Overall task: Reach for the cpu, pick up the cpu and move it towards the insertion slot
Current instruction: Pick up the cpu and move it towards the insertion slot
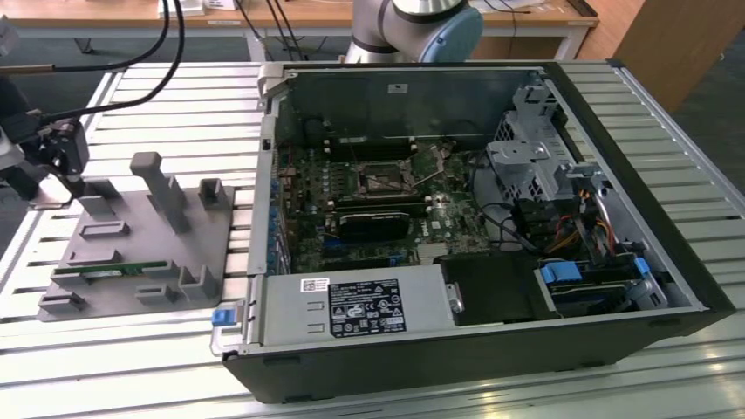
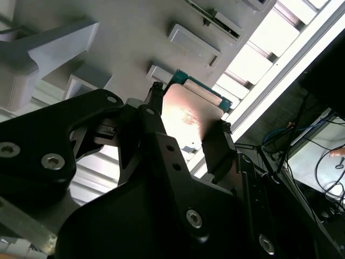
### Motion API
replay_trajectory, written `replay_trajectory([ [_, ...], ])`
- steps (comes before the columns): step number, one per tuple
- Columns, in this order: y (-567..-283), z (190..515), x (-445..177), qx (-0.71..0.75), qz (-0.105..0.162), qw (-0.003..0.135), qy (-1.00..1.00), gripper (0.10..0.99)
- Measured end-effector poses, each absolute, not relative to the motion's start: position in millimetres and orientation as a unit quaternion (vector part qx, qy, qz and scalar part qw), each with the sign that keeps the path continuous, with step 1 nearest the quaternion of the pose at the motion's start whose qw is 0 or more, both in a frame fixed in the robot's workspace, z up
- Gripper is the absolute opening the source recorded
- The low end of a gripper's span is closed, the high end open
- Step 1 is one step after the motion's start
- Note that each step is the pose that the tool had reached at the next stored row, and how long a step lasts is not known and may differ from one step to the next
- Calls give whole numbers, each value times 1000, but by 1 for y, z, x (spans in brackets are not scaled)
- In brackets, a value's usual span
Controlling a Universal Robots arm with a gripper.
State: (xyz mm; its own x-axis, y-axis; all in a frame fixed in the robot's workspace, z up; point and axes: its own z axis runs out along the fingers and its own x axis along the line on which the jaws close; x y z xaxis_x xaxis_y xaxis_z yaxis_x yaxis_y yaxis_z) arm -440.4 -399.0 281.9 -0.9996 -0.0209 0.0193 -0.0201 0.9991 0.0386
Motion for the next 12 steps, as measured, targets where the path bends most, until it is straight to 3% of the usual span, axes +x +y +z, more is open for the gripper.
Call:
replay_trajectory([
  [12, -397, 288, -440, 10, -19, 10, -1000, 541],
])
